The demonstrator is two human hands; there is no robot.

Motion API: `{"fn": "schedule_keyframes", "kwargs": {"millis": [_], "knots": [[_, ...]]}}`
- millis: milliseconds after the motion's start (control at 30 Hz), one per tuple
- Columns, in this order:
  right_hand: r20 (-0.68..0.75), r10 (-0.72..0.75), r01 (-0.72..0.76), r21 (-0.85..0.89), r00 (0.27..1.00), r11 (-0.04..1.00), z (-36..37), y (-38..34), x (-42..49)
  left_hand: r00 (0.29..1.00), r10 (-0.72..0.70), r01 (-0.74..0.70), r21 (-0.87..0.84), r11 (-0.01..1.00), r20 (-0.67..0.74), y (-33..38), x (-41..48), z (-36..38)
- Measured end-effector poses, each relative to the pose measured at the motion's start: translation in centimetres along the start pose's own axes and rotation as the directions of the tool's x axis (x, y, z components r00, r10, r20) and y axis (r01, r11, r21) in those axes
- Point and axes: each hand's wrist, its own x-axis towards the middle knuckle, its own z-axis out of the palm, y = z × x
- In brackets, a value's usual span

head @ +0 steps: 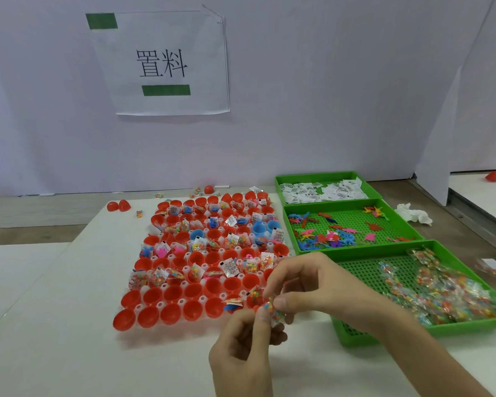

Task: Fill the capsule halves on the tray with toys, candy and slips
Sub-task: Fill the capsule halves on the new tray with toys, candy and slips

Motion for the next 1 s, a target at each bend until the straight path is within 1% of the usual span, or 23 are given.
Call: {"fn": "schedule_keyframes", "kwargs": {"millis": [133, 333, 433, 533, 633, 700, 867, 933, 1000], "knots": [[-0.048, -0.046, 0.045, -0.025, 0.998, 0.999, 0.7, -0.2, 0.0, 1.000, -0.016, 0.016, -0.006, 1.000, -0.005, -0.2, 0.2, -0.1], [-0.152, -0.169, 0.141, -0.180, 0.974, 0.973, 1.8, -0.1, 0.2, 0.997, -0.019, 0.013, -0.085, 0.996, -0.069, 0.2, 0.2, 0.0], [-0.189, -0.198, 0.150, -0.243, 0.962, 0.958, 1.6, -0.1, 0.1, 0.997, -0.018, 0.011, -0.086, 0.996, -0.081, 0.1, 0.2, 0.1], [-0.194, -0.151, 0.115, -0.188, 0.969, 0.976, 1.6, -0.1, 0.2, 0.997, -0.021, 0.013, -0.092, 0.996, -0.079, 0.1, 0.2, 0.0], [-0.150, -0.072, 0.060, -0.087, 0.986, 0.994, 1.8, 0.0, 0.2, 0.997, -0.015, 0.008, -0.088, 0.996, -0.082, 0.2, 0.2, 0.0], [-0.133, -0.046, 0.038, -0.058, 0.990, 0.998, 1.8, -0.1, 0.2, 0.996, -0.015, 0.008, -0.086, 0.996, -0.083, 0.3, 0.1, 0.0], [-0.153, -0.073, 0.062, -0.075, 0.986, 0.995, 1.6, -0.2, 0.0, 0.997, -0.032, 0.028, -0.069, 0.997, -0.069, 0.4, -0.1, 0.0], [-0.162, -0.102, 0.085, -0.105, 0.982, 0.991, 1.6, -0.2, 0.0, 0.998, -0.040, 0.038, -0.055, 0.998, -0.040, 0.6, -0.1, 0.1], [-0.158, -0.129, 0.110, -0.124, 0.979, 0.986, 1.5, -0.2, 0.0, 1.000, 0.004, -0.004, 0.007, 1.000, 0.001, 0.6, -0.4, 0.2]]}}
